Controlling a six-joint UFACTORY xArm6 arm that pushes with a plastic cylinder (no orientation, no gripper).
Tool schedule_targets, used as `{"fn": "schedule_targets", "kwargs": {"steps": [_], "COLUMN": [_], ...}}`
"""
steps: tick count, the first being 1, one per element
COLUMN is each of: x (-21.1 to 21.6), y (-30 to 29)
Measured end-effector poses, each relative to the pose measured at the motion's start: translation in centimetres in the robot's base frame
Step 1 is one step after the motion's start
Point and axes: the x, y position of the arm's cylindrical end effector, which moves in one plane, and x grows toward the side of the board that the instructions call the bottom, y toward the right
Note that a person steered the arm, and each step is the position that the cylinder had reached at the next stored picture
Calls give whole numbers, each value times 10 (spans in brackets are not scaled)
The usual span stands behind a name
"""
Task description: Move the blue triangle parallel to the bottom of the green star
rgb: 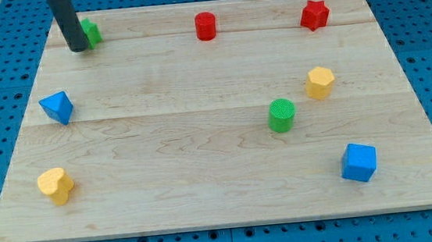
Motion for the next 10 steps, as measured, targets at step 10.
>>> {"fn": "schedule_targets", "kwargs": {"steps": [10], "x": [156], "y": [-17]}}
